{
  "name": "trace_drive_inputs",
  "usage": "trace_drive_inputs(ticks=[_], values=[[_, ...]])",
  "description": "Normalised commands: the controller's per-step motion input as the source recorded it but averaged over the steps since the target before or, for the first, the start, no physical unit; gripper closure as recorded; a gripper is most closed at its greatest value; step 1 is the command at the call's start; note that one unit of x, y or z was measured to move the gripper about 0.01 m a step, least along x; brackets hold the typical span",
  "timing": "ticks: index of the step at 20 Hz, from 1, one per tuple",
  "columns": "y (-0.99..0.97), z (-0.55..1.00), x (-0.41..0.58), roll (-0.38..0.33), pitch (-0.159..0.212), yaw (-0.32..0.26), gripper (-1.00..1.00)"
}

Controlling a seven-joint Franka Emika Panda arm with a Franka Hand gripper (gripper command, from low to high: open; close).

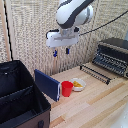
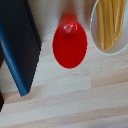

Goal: With care, position your gripper close to the oven tray handle. Make sure to grip the handle tightly. Delicately and attentively pull the tray out from the oven.

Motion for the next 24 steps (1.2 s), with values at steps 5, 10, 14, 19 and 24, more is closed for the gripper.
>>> trace_drive_inputs(ticks=[5, 10, 14, 19, 24], values=[[-0.08, 0.0, 0.039, -0.375, -0.014, 0.072, -1.0], [-0.12, 0.0, 0.069, -0.375, -0.024, 0.071, -1.0], [-0.17, 0.0, 0.101, -0.366, -0.055, 0.086, -1.0], [-0.18, -0.02, 0.147, -0.334, -0.09, 0.108, -1.0], [-0.17, -0.07, 0.158, -0.356, -0.033, 0.103, -1.0]])
